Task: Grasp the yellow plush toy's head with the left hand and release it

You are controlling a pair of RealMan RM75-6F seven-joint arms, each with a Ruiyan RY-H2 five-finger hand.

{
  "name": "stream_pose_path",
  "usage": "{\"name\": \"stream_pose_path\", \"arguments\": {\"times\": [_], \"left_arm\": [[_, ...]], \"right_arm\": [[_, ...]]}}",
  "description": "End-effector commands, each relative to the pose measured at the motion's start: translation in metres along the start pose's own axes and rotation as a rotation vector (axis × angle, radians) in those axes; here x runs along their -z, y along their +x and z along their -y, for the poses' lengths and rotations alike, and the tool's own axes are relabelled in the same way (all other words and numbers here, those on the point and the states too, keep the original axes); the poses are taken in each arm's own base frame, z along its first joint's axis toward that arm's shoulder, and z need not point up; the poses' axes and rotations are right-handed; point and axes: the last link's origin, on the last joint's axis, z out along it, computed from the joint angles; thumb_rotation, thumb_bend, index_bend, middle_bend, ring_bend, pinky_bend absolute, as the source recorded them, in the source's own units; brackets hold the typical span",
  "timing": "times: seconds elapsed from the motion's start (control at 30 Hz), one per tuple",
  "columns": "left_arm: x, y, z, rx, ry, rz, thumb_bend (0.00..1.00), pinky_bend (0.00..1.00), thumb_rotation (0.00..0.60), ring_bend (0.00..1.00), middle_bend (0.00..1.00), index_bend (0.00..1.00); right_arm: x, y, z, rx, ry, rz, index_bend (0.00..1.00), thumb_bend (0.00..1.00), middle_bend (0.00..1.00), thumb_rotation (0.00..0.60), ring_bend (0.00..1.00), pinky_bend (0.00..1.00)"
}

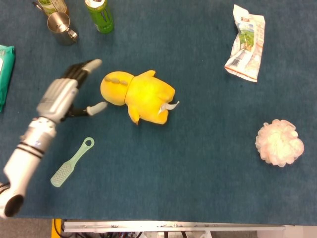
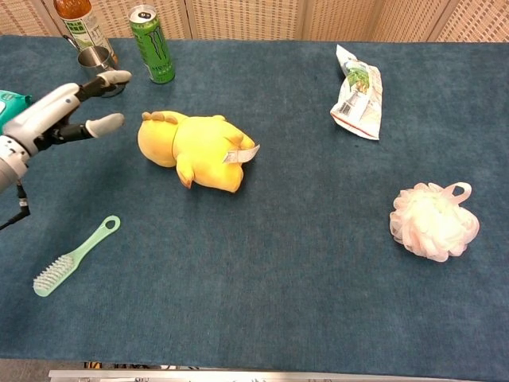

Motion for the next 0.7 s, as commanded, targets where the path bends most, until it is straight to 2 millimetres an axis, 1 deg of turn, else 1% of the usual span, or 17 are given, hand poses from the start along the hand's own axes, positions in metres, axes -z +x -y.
{"name": "stream_pose_path", "arguments": {"times": [0.03, 0.1, 0.17, 0.2, 0.23, 0.33, 0.43, 0.53, 0.7], "left_arm": [[0.026, 0.018, 0.01, -0.006, 0.043, -0.071, 0.06, 0.05, 0.302, 0.07, 0.08, 0.05], [0.039, 0.027, 0.016, -0.021, 0.074, -0.116, 0.06, 0.04, 0.402, 0.07, 0.08, 0.05], [0.053, 0.036, 0.023, -0.052, 0.112, -0.157, 0.06, 0.04, 0.56, 0.07, 0.08, 0.06], [0.058, 0.04, 0.026, -0.072, 0.128, -0.174, 0.06, 0.04, 0.592, 0.07, 0.08, 0.06], [0.066, 0.045, 0.029, -0.094, 0.149, -0.198, 0.06, 0.04, 0.6, 0.07, 0.08, 0.06], [0.084, 0.056, 0.034, -0.139, 0.194, -0.259, 0.05, 0.04, 0.6, 0.07, 0.08, 0.06], [0.099, 0.063, 0.037, -0.179, 0.225, -0.302, 0.05, 0.04, 0.6, 0.07, 0.08, 0.06], [0.118, 0.067, 0.041, -0.223, 0.261, -0.331, 0.05, 0.04, 0.6, 0.07, 0.08, 0.06], [0.144, 0.069, 0.041, -0.262, 0.304, -0.362, 0.05, 0.04, 0.6, 0.07, 0.08, 0.06]], "right_arm": [[-0.001, -0.001, -0.001, -0.002, -0.005, 0.001, 0.41, 0.26, 0.43, 0.6, 0.32, 0.38], [-0.002, -0.002, -0.003, -0.005, -0.01, 0.002, 0.41, 0.26, 0.43, 0.6, 0.32, 0.38], [-0.004, -0.003, -0.004, -0.001, -0.014, -0.003, 0.41, 0.26, 0.43, 0.6, 0.32, 0.38], [-0.004, -0.003, -0.004, 0.002, -0.015, -0.006, 0.41, 0.26, 0.43, 0.6, 0.32, 0.38], [-0.005, -0.003, -0.004, 0.005, -0.016, -0.01, 0.41, 0.26, 0.43, 0.6, 0.32, 0.38], [-0.008, -0.005, -0.006, 0.004, -0.019, -0.01, 0.41, 0.26, 0.43, 0.6, 0.32, 0.38], [-0.01, -0.007, -0.007, -0.004, -0.017, -0.013, 0.41, 0.26, 0.43, 0.6, 0.32, 0.38], [-0.013, -0.008, -0.005, -0.004, 0.008, -0.027, 0.41, 0.26, 0.43, 0.6, 0.32, 0.38], [-0.016, -0.011, 0.0, 0.0, 0.048, -0.033, 0.41, 0.26, 0.43, 0.6, 0.32, 0.38]]}}
